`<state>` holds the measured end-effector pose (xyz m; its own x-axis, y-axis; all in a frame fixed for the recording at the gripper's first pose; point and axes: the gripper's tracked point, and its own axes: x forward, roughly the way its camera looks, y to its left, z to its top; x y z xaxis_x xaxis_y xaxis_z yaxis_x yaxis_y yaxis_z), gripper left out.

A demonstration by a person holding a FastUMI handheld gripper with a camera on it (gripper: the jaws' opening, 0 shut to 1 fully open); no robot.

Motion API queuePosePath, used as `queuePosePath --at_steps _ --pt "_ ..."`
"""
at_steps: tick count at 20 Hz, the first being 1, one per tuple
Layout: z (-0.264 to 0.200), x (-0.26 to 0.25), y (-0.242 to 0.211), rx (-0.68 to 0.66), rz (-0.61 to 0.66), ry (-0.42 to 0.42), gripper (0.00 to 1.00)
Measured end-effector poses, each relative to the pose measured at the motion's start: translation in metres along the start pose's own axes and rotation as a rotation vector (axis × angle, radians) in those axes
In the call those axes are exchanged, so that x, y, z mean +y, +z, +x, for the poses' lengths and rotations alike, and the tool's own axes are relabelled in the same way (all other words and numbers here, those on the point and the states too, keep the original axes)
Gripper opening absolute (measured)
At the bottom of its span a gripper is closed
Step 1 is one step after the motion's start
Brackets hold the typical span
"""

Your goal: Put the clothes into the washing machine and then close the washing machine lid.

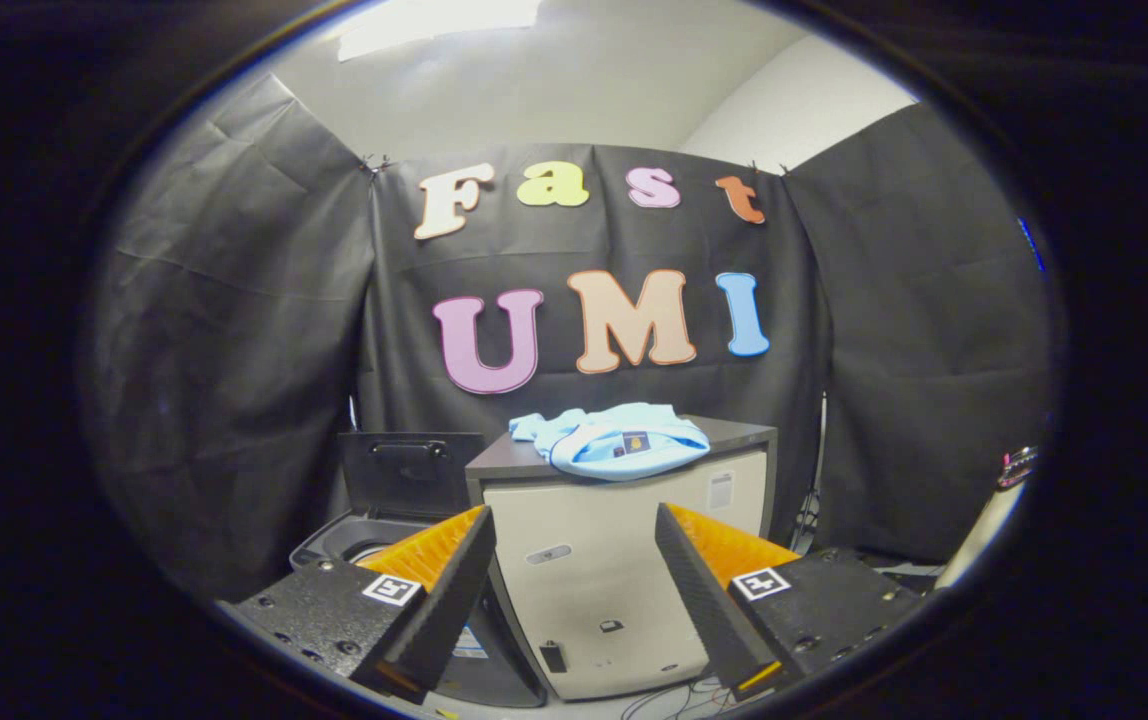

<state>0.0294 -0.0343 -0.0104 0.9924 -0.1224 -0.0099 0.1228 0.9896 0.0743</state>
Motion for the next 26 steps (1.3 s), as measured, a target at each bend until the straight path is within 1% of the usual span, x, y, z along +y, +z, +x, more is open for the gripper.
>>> queuePosePath --at_steps 3,5,8,13,16,20,23,24,26 --pt "0.019 -0.005 0.006 0.003 0.015 -0.012 0.97" --pt "0.037 -0.013 0.006 0.027 0.026 -0.031 0.97" --pt "0.066 -0.016 0.009 0.081 0.056 -0.026 0.97" --pt "0.123 -0.014 0.029 0.134 0.102 -0.004 0.97" --pt "0.162 -0.020 0.044 0.145 0.094 -0.029 0.96" --pt "0.221 -0.025 0.035 0.234 0.053 -0.058 0.96" --pt "0.261 -0.027 0.017 0.343 0.036 -0.067 0.96" --pt "0.270 -0.030 0.008 0.390 0.031 -0.081 0.97" --pt "0.291 -0.027 0.002 0.436 0.030 -0.093 0.97"
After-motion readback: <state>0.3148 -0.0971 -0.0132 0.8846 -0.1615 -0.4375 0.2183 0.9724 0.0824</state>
